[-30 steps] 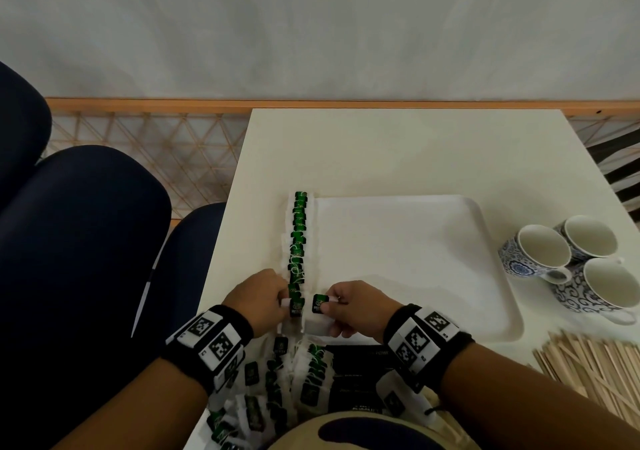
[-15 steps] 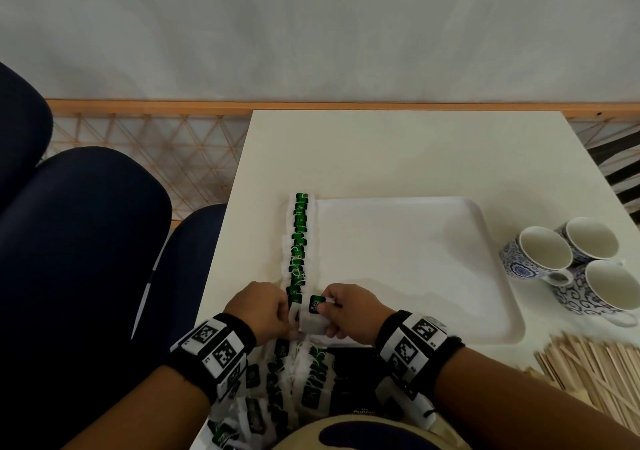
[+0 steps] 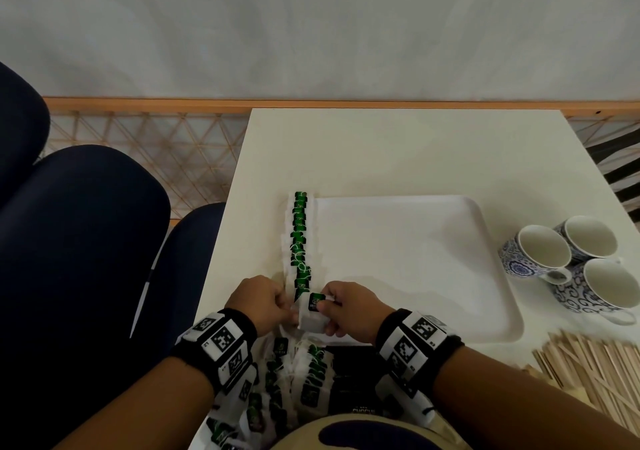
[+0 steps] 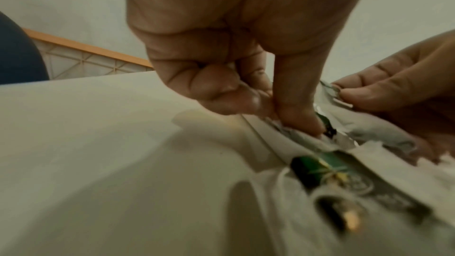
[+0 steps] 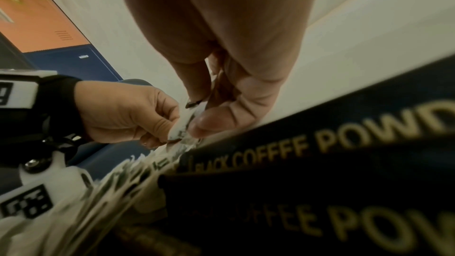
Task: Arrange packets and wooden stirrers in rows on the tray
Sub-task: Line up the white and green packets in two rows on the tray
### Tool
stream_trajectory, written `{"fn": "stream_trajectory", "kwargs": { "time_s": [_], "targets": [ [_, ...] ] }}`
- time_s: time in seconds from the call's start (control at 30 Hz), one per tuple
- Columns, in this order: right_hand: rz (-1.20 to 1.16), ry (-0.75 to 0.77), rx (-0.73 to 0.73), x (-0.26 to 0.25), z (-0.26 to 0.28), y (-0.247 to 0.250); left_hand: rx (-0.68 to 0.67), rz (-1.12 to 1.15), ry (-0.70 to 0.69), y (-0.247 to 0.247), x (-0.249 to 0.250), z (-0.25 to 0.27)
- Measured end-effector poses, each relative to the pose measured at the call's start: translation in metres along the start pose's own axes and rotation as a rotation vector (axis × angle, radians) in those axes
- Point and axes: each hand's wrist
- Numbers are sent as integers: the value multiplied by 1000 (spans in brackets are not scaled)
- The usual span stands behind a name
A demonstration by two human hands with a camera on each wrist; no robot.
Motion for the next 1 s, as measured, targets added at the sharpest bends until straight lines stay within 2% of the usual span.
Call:
{"fn": "stream_trajectory", "kwargs": {
  "time_s": [0.2, 0.33, 0.4, 0.53, 0.77, 1.0],
  "targets": [
    [86, 19, -41, 1, 2, 0, -98, 77, -10, 3, -4, 5],
    [249, 57, -70, 0, 3, -3, -69, 69, -6, 1, -8, 4],
    [313, 63, -71, -1, 2, -4, -51, 137, 6, 0, -9, 4],
    [199, 45, -37, -2, 3, -2, -20, 281, 80, -4, -11, 6],
    [118, 61, -47, -10, 1, -5, 15, 186, 117, -7, -10, 5],
    [318, 107, 4, -9, -2, -17, 24, 106, 80, -5, -15, 11]
  ]
}}
Point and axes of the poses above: each hand's wrist, its own z-axis away from the middle knuckle, its own y-axis out of the back of the hand, x = y × z, and after that the axes turned 4 degrees about y, right-handed
